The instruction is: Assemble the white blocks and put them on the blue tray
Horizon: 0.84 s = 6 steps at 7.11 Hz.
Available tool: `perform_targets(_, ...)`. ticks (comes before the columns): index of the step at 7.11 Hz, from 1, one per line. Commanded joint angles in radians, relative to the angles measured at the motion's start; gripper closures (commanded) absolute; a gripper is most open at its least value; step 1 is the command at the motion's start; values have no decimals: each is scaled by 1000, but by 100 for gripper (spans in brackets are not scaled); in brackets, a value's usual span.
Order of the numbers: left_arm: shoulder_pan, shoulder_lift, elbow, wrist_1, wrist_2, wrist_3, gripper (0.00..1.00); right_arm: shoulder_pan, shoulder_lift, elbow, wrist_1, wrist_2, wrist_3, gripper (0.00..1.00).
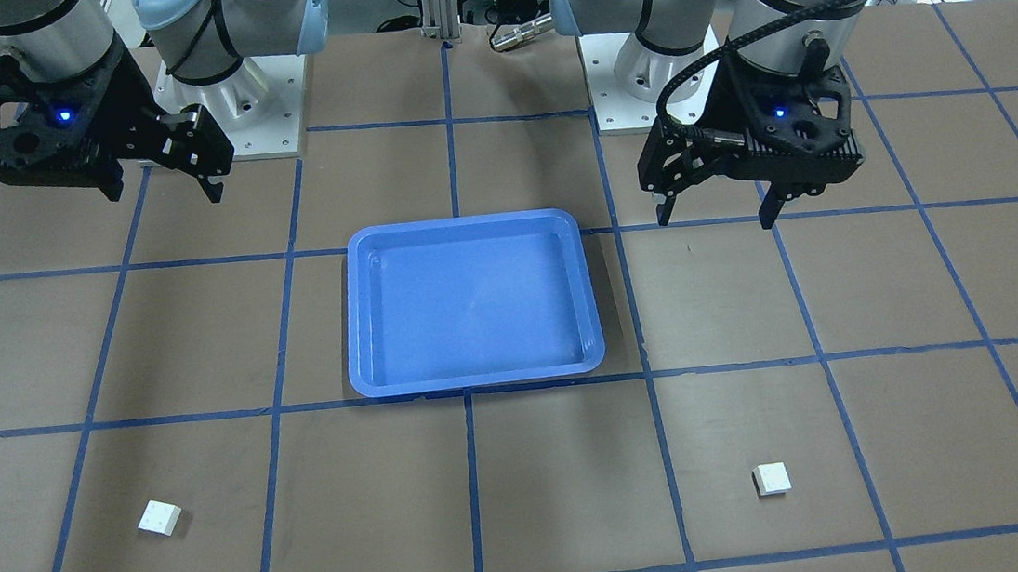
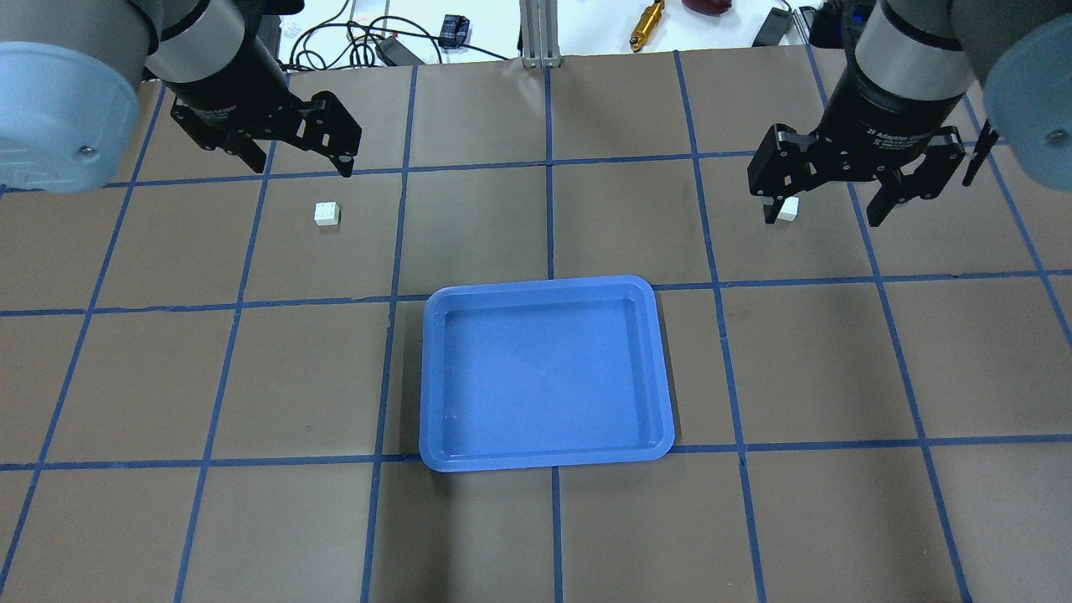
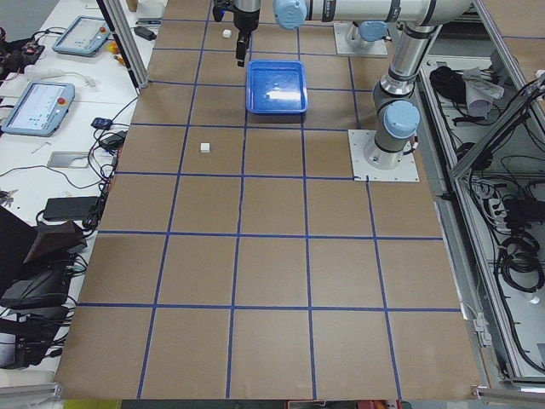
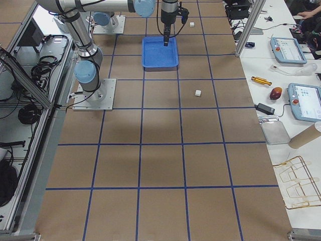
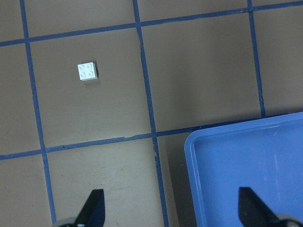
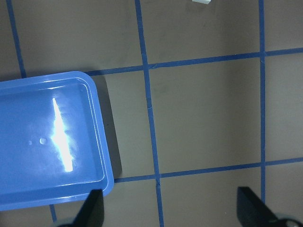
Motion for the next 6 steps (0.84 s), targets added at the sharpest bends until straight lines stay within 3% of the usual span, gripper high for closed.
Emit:
perform_targets(1,1,0,0,-2,0,3,0,0,1,0,0,5,0,0)
perform_targets(3,8,-18,-23,18,-9,17,0,0,4,-4,-3,-3,-1,0)
perform_targets(4,21,-44,-37,83,-14,119,0,0,4,-4,-6,-3,-3,0)
perform_targets(6,55,-168,-13,137,-8,193,0,-2,4,5,7,-15,-18,0)
